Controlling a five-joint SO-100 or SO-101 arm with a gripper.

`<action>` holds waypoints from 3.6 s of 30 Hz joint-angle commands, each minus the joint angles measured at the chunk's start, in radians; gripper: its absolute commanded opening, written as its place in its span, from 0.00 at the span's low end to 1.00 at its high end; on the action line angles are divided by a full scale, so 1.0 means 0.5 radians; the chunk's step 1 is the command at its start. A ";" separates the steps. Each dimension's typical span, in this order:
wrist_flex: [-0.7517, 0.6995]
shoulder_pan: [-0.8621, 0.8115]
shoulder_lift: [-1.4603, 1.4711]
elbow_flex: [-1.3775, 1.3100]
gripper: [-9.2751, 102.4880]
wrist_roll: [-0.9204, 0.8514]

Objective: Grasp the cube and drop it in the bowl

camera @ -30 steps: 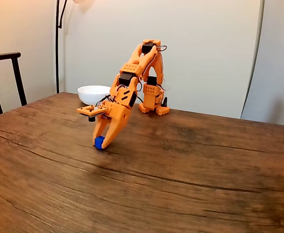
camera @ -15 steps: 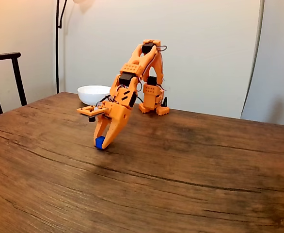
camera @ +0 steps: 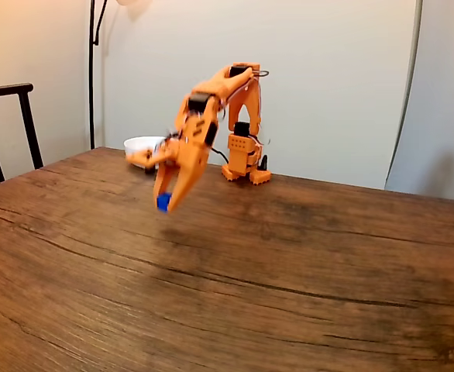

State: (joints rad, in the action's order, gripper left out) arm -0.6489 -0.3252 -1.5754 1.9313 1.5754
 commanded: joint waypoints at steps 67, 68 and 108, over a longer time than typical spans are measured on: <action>-0.798 -2.473 -1.528 0.583 0.15 0.969; -0.749 -2.473 -1.528 0.611 0.15 0.969; -1.378 -1.301 -1.568 0.018 0.14 0.936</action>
State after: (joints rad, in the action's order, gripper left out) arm -1.3131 -1.0584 -2.3317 2.0110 2.0509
